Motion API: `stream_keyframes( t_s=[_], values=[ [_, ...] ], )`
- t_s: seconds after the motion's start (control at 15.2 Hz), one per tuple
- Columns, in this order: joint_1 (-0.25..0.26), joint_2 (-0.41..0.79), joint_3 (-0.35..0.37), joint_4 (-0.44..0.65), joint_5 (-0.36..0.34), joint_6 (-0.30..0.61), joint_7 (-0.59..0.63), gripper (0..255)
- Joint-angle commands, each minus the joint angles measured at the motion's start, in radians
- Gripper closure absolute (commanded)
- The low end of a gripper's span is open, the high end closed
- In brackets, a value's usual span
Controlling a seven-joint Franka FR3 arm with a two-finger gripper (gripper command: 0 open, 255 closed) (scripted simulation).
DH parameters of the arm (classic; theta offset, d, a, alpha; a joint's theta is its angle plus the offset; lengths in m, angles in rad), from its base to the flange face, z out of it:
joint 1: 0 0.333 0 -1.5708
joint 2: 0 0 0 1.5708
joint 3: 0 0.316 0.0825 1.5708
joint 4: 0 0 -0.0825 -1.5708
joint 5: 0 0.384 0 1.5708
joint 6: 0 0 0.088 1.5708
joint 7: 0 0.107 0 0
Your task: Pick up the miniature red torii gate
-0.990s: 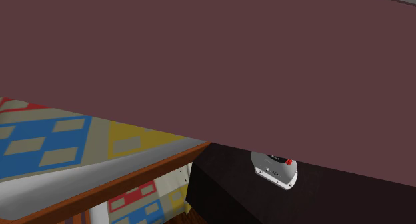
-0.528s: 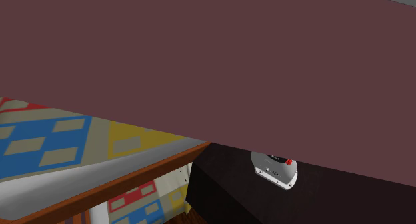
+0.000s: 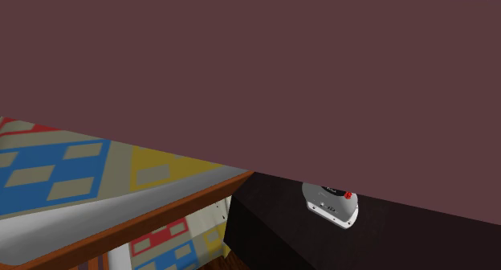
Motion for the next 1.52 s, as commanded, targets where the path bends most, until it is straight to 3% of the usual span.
stream_keyframes(
  t_s=[0.0, 0.73, 1.32, 1.39, 1.45],
  values=[
    [-0.013, 0.075, -0.016, 0.048, 0.006, 0.035, -0.013, 0],
    [-0.109, 0.451, -0.056, 0.371, 0.081, 0.120, -0.092, 0],
    [-0.115, 0.502, -0.052, 0.338, 0.084, 0.201, -0.077, 0],
    [-0.115, 0.502, -0.052, 0.340, 0.085, 0.200, -0.077, 255],
    [-0.115, 0.502, -0.052, 0.340, 0.085, 0.200, -0.077, 255]
  ],
)
